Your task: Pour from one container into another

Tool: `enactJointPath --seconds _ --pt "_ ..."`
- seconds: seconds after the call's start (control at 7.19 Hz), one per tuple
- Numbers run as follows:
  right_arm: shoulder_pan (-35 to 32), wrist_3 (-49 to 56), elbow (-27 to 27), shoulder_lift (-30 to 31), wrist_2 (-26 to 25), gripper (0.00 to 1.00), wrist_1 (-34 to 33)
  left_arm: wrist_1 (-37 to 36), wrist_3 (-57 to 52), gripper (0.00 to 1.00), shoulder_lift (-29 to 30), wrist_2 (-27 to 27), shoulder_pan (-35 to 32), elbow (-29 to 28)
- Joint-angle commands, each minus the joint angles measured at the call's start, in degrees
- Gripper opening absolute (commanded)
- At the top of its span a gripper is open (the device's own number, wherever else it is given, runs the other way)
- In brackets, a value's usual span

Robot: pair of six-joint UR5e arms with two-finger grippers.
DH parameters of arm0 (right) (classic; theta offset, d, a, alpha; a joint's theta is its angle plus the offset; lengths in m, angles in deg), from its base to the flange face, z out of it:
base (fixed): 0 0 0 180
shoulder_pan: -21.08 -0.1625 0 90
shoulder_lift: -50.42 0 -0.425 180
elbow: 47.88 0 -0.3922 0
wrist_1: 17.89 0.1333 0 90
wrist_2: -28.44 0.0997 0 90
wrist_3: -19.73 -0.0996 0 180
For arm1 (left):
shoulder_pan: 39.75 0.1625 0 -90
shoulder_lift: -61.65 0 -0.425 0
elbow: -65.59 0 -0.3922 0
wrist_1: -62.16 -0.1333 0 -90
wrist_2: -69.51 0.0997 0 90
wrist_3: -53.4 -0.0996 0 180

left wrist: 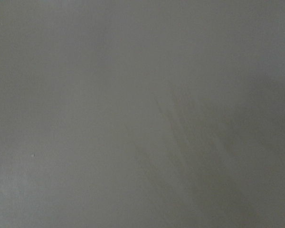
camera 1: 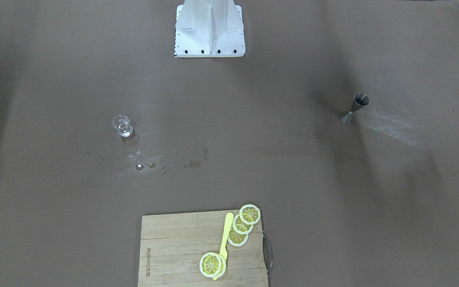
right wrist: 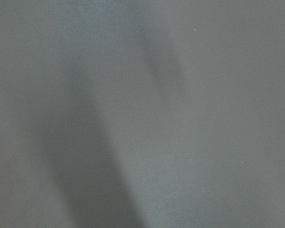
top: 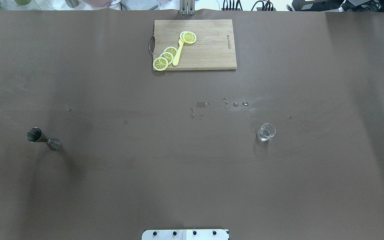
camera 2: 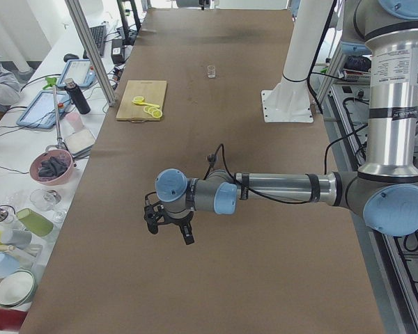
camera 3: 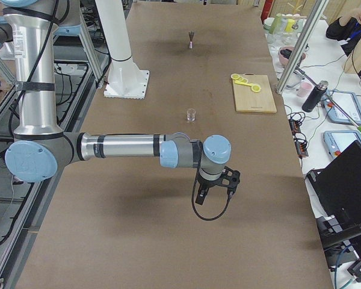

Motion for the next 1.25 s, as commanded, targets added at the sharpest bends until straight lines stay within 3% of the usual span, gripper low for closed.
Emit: enactJointPath --seconds 0.0,0.14,0.42,1.11 --pt "0.0 0.0 0.0 0.0 0.0 1.0 0.0 -1.1 -13.6 0.98 -1.6 -1.1 -1.3 1.0" --pt "0.0 0.0 0.0 0.0 0.0 1.0 0.0 -3.5 -18.8 0.98 -1.7 -1.0 -1.4 1.4" --pt "0.0 0.0 -0.1 0.0 0.0 1.0 0.0 -6.1 -19.0 0.98 -5.1 4.9 -1.5 5.9" --pt "0.0 0.0 -0.1 0.2 0.0 1.0 0.3 -6.5 -19.1 0.98 -10.0 4.7 -1.7 11.9"
